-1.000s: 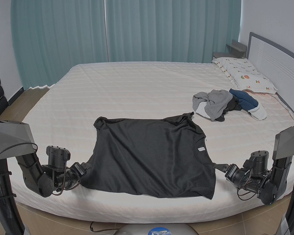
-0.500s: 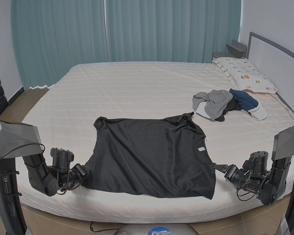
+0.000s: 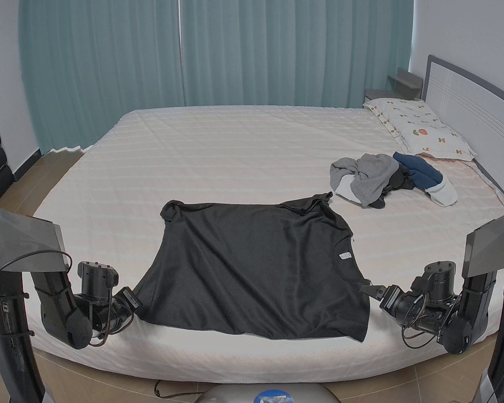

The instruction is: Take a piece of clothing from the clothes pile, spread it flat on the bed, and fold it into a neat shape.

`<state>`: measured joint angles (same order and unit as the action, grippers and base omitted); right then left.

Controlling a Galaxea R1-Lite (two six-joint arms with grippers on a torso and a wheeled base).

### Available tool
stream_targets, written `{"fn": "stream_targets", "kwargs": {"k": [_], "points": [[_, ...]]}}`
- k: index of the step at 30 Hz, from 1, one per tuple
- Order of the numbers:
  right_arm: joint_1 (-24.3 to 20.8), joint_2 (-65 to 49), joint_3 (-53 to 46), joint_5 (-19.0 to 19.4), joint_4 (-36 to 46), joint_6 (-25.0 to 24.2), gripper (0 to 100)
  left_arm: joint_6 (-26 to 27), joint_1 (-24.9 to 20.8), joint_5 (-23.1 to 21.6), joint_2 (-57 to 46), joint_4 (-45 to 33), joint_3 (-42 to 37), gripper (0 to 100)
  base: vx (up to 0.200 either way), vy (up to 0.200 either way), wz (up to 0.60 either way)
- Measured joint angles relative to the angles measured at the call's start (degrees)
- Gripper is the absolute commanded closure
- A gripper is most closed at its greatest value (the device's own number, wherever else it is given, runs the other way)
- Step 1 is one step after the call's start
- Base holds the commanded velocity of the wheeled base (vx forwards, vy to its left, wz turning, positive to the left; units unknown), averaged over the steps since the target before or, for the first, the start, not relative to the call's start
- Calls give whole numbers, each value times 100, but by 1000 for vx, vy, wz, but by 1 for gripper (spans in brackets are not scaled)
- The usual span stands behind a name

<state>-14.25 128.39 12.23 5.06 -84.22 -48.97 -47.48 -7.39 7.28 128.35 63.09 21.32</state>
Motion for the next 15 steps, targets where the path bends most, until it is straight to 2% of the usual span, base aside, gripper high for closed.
{"fn": "stream_targets", "kwargs": {"k": [5,11,15], "points": [[-157,96,205,-33,143,34,0,68,76,7,-77,406,-289,100,0,0,0],[-189,256,651,-49,573,78,0,-145,190,-94,-95,602,-490,100,0,0,0],[-179,452,811,-233,608,226,0,-252,199,-132,-88,646,-578,100,0,0,0]]}}
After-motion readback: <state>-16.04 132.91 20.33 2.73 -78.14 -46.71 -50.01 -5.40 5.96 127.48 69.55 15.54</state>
